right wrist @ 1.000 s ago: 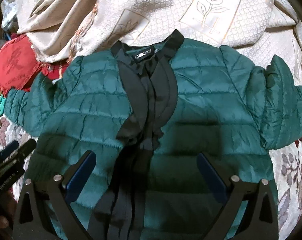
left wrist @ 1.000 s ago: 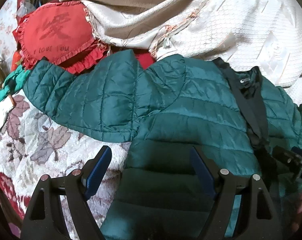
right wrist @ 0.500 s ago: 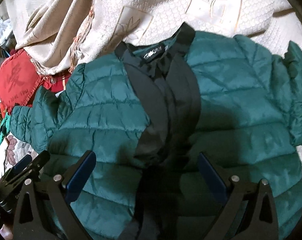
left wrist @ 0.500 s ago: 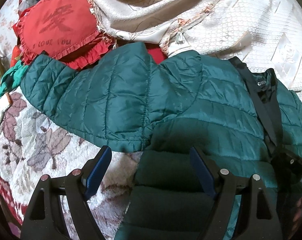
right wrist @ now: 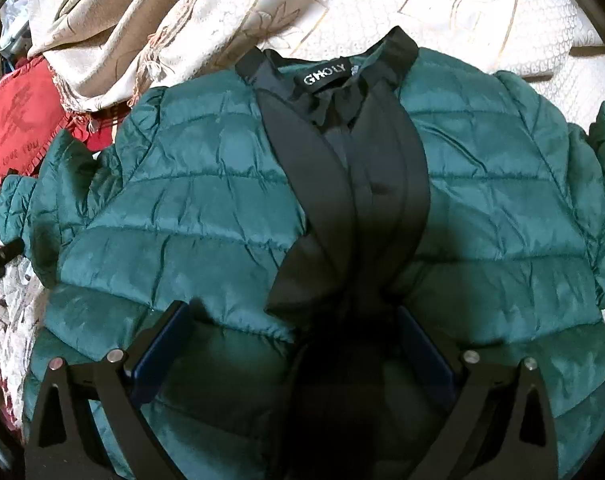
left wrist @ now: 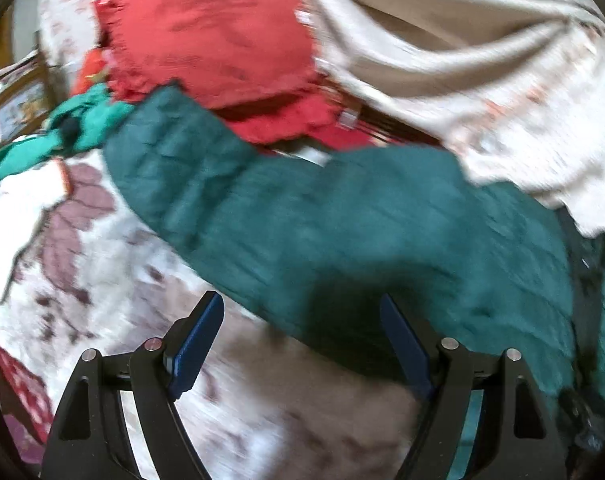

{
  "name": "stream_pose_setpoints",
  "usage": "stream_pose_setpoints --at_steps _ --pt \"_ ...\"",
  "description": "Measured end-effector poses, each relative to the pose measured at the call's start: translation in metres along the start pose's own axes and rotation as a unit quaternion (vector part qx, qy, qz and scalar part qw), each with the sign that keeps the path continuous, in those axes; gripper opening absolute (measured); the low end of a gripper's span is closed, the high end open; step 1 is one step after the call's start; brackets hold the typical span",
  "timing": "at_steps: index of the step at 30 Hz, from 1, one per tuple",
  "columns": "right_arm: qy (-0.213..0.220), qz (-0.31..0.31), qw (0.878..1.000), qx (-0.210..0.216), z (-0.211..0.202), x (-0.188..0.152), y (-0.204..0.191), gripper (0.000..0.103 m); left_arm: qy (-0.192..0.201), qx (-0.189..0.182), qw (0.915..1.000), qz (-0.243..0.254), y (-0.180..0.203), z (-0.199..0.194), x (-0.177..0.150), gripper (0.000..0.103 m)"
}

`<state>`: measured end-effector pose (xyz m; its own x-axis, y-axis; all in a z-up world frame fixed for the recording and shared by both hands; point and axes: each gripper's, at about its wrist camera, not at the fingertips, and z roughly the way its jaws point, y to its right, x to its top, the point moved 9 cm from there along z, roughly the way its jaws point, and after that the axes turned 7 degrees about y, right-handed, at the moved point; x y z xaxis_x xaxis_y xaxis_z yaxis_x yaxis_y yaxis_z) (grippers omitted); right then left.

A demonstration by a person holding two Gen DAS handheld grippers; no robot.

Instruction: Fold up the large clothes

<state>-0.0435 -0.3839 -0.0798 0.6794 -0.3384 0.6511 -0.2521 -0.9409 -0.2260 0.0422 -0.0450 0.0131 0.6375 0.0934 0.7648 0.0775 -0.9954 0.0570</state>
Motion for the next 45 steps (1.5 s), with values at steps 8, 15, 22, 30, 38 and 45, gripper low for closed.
stream_pose_setpoints --at_steps 8,15,22,30,38,45 --pt "-0.003 -0.005 1.000 -0.004 0.000 -0.001 0.000 0.103 0.036 0.086 0.9950 -0.034 -0.086 0.027 0.044 0.064" --pt "0.016 -0.042 0.999 -0.011 -0.012 0.013 -0.016 0.103 0.037 0.144 0.9866 -0.066 -0.146 0.063 0.071 0.064" --pt "0.013 -0.054 0.998 -0.005 -0.015 0.016 -0.023 0.103 0.039 0.180 0.9803 -0.072 -0.174 0.093 0.084 0.064" --pt "0.012 -0.045 0.999 0.010 -0.019 0.017 -0.030 0.103 0.051 0.157 0.9857 -0.035 -0.157 0.108 0.094 0.017" --pt "0.014 -0.043 0.999 0.017 -0.026 0.014 -0.031 0.103 0.058 0.082 0.9939 -0.045 -0.132 0.072 0.089 0.000" --pt "0.016 -0.041 0.999 0.021 -0.040 0.013 -0.030 0.103 0.066 0.024 0.9972 -0.026 -0.092 0.018 0.077 0.000"
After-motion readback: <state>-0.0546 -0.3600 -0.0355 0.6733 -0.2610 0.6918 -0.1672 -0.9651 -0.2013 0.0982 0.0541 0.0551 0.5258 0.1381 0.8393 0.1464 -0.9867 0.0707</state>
